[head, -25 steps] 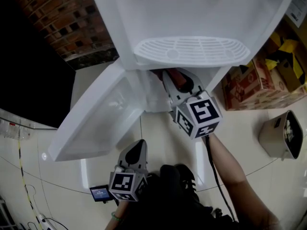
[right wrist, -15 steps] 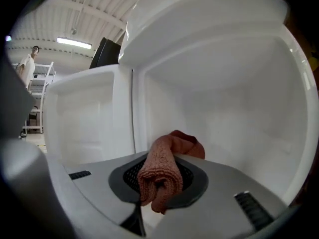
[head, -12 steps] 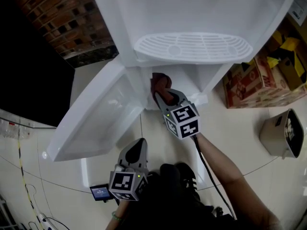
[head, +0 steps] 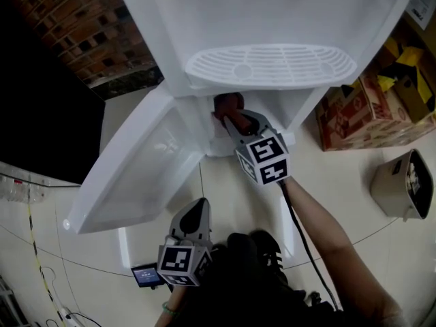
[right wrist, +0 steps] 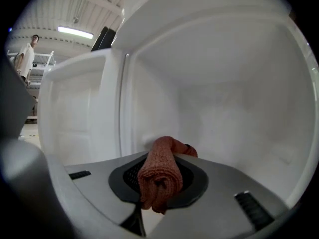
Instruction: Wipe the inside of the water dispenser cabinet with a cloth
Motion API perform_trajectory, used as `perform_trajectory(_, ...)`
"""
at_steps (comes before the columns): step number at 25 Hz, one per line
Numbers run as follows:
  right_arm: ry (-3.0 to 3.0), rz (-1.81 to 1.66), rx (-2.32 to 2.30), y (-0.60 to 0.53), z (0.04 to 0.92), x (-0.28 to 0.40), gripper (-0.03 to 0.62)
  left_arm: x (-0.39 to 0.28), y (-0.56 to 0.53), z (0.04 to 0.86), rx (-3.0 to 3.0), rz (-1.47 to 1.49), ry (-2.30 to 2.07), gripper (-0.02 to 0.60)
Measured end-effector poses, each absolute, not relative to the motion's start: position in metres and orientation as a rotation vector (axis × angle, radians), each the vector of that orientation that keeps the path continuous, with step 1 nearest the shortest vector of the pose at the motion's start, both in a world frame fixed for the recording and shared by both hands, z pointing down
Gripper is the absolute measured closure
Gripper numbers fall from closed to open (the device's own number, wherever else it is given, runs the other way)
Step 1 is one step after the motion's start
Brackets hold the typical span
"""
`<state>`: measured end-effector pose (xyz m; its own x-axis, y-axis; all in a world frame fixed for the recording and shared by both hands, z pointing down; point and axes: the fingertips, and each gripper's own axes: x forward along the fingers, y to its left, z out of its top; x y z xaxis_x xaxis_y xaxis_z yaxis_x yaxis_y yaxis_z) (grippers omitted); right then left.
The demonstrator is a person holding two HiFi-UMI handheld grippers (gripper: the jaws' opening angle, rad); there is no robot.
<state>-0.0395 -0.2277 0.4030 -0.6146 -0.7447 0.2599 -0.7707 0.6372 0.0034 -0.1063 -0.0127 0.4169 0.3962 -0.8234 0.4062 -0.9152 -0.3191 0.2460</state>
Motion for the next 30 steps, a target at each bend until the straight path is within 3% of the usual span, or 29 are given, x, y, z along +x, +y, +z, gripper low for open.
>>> perform_trajectory(4,-2.741,0.071,1.393,-0.26,0.321,-0.028,0.52,-0.106,-0.013,0.417,2.224,0.292,-1.491,0.586)
perform_trajectory(8,-2.776,0.045,1.434,-0.282,0.298,-0.031,0.52,-0.107,-0.01,0.418,2.236,0.316,-1.483,0.586)
perform_trajectory(23,-2.413,0.421,1.175,-0.259,0.499,-0.055,0.52,-0.119,-0.011,0.425,2.193,0.3,-1.493,0.586)
perform_trajectory(27,-2.418,0.37,1.165,-0.258,0.495,-0.055,0.52,-0.115,-0.01,0.426,2.199,0.305,-1.481,0.586)
perform_trajectory(30,-2.489,0.213,1.261,-0.271,0.444,-0.05,0.52,-0.114,-0.009,0.426,2.203,0.311,-1.474,0.586)
